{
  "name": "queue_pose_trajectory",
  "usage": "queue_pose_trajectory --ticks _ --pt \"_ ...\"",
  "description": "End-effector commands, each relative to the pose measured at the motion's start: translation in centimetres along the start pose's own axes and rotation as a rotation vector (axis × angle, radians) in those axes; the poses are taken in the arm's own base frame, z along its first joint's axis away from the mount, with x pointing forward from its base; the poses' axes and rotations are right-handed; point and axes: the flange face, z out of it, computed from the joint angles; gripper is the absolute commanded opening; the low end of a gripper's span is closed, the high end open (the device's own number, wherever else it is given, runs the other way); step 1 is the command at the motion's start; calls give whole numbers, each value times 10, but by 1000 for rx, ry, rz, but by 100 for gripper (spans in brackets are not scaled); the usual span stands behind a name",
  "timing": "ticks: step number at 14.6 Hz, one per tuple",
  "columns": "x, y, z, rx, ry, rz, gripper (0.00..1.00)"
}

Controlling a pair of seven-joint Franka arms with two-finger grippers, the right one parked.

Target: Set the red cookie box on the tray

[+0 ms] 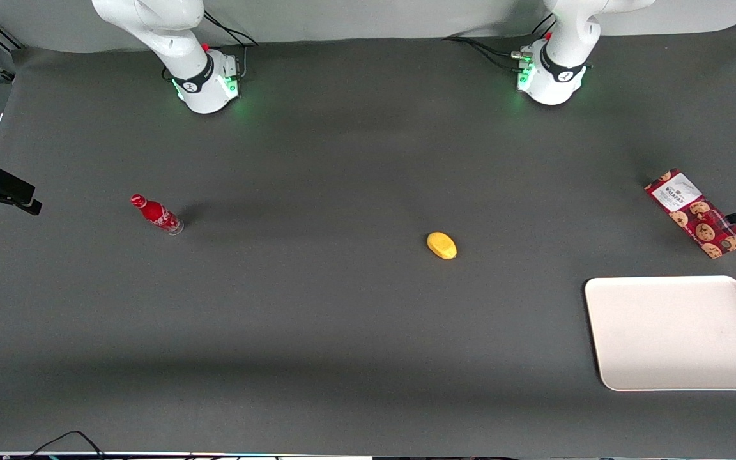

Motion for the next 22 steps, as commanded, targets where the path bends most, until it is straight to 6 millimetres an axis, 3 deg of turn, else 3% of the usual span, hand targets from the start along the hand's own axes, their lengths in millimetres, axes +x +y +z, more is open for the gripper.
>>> queue_pose_trajectory --ticks 1,7,8,11,12,15,17,22 --pt "-26 -1 32 -25 33 -4 100" --pt "-45 -4 91 -77 91 60 98" --pt "-44 -5 92 -81 106 46 82" --pt "-45 -6 105 -53 120 54 10" --pt "-44 -6 106 -50 119 62 0" --pt "-43 -5 103 -65 120 59 0" --pt "-36 -2 90 -76 135 65 0" --pt "6 10 6 -139 113 117 0"
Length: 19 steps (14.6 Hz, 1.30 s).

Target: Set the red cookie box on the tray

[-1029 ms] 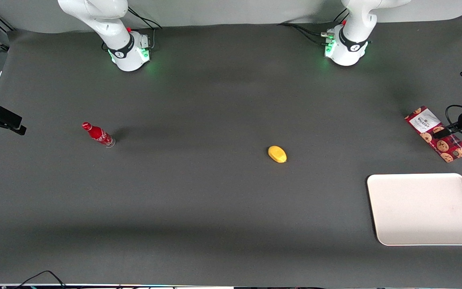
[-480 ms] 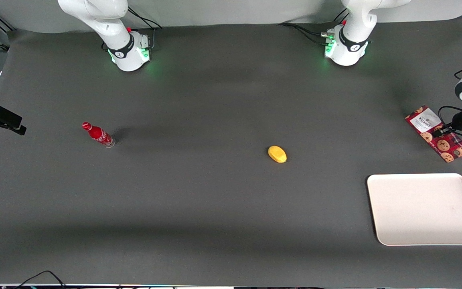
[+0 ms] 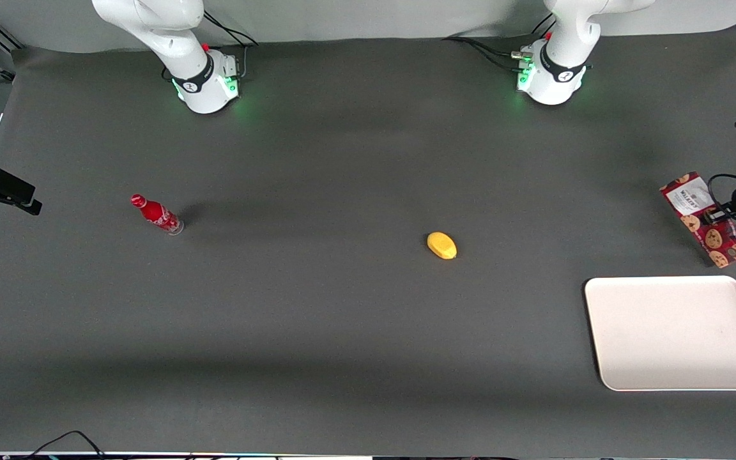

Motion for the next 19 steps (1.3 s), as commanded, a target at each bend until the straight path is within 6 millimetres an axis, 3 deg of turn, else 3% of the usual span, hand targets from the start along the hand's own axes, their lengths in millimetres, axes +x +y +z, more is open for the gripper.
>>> queue_pose_trajectory --ticks 1,7,10,11,13,17,19 --pt "43 11 -77 -42 12 55 0" --pt "111 43 -188 77 49 197 0" --pt "141 67 -208 143 61 249 0" --pt "152 76 -208 166 65 267 0" --pt "175 94 -183 217 51 319 0" --pt "212 111 -113 249 35 412 0" --pt "222 107 -84 257 73 439 0"
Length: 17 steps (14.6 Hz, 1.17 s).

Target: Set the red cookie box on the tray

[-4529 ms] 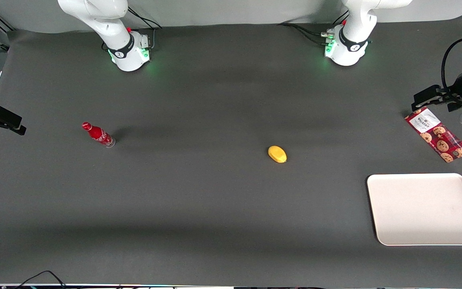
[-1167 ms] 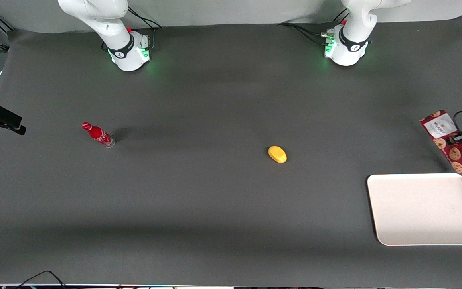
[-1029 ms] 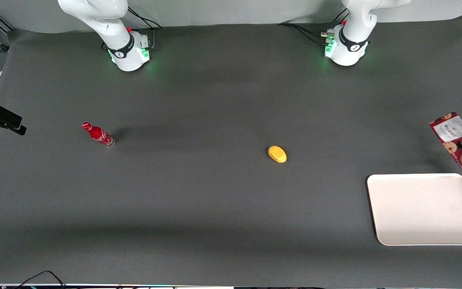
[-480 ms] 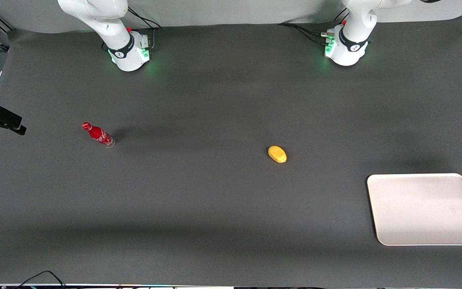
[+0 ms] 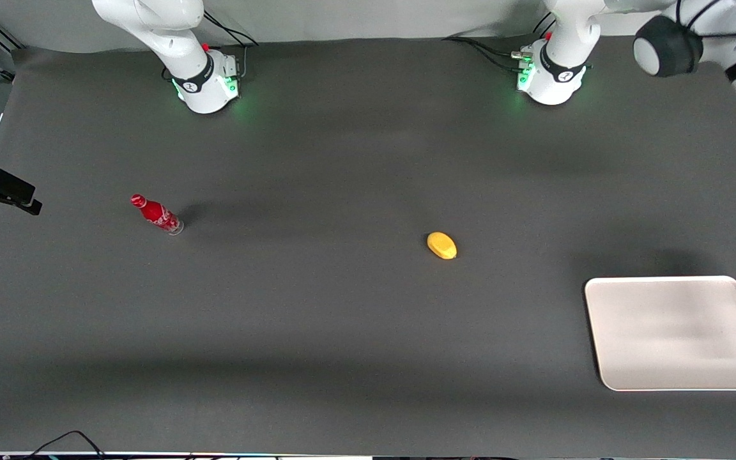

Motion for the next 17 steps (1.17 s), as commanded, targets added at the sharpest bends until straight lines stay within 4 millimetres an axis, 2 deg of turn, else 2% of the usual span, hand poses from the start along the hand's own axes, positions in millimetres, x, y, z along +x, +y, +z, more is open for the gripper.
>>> queue_pose_trajectory --ticks 1,3,6,9,10,14,16,17 --pt "22 -5 41 9 61 72 0" --pt "25 -11 67 14 97 78 0" --pt "28 -4 100 1 111 95 0" --pt "28 -2 113 -9 114 90 0" --pt "28 -3 114 -9 116 88 99" --pt "25 -3 111 -26 100 84 100" --pt "21 -5 96 -47 65 84 100" --pt "17 -8 78 -59 44 81 100"
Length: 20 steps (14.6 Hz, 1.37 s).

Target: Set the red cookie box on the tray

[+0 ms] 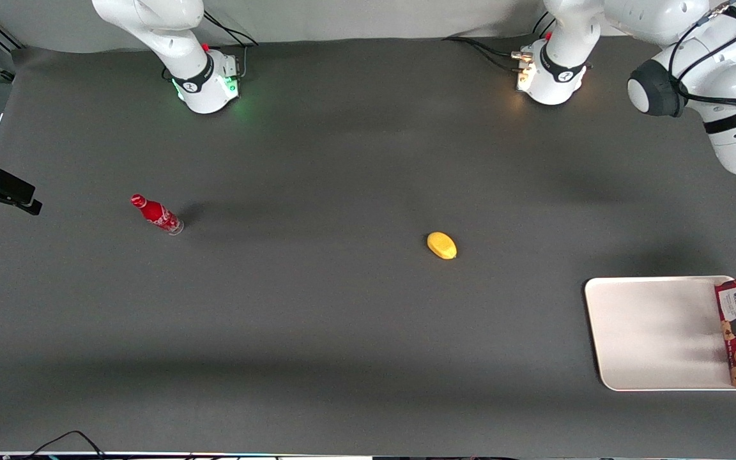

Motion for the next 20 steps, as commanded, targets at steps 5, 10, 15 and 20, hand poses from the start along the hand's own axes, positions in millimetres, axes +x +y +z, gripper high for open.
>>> queue_pose_trajectory --ticks 5,10,15,20 --pt "-38 -25 -188 -113 -88 -42 100" --pt "-101 -5 -324 -246 -150 -85 100" --pt "-149 104 -417 -316 -192 -88 100" --pt "-186 222 -414 -259 -187 -95 100"
